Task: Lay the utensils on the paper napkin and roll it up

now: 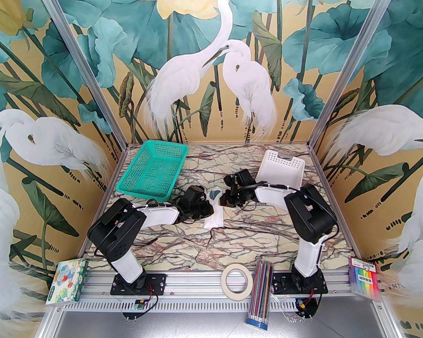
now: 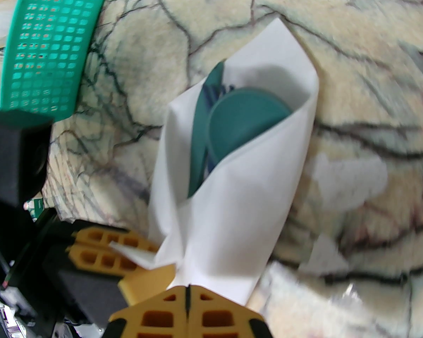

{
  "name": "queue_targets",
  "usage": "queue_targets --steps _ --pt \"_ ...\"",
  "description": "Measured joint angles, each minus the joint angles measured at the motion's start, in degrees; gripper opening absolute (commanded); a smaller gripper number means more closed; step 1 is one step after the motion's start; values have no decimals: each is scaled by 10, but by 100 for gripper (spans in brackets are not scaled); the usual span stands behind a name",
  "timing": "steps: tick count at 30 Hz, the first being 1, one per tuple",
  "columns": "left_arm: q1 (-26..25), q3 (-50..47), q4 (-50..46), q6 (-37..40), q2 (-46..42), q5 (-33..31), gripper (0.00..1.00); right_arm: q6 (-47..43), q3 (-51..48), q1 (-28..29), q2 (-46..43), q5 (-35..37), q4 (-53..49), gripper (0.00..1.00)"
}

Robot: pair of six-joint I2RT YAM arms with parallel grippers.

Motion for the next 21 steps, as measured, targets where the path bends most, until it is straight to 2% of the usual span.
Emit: queue_targets --steps 8,21 --pt "0 -10 3 0 -10 -2 11 0 3 3 28 0 0 6" --pt "0 -15 -48 6 -89 -23 14 -2 5 12 35 -1 2 6"
